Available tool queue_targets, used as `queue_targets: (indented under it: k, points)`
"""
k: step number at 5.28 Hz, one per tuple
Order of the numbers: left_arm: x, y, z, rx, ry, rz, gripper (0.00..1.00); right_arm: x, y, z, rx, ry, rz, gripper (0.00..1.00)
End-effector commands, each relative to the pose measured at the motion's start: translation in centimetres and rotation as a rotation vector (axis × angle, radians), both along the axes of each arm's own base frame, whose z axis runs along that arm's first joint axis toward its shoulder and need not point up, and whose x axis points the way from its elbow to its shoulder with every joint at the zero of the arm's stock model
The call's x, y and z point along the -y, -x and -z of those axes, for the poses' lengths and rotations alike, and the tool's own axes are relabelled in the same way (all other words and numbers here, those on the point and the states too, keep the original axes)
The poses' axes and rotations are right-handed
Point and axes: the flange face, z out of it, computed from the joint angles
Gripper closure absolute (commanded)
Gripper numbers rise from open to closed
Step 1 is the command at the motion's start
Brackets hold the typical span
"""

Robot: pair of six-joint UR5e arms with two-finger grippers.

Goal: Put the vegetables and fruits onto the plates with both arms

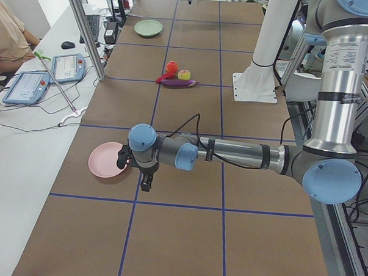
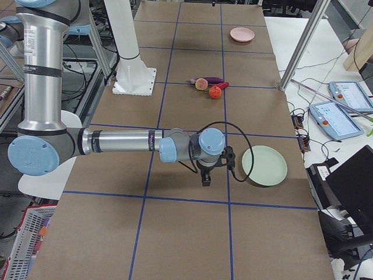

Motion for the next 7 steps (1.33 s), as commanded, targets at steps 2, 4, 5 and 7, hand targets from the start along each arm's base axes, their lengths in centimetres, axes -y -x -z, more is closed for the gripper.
queue_targets:
  k: [2,4,5,7]
  points:
    - [1.6,-15.4,10.0,-0.141,0.065,0.023,0.00,0.1,4.2,2.2,0.086,-0.058,0.074,0.00]
    - [1.1,-26.4,19.1,-0.212,0.163,0.008,0.00,1.3,6.5,4.7,0.102,-0.006,0.010,0.00]
    - [0.4,-32.9,24.8,-0.220,0.175,0.028,0.00,1.7,7.5,5.5,0.107,-0.010,0.012,0.00]
    - [0.2,-41.7,30.9,-0.228,0.184,0.014,0.00,2.1,8.6,6.0,0.106,-0.017,0.028,0.00]
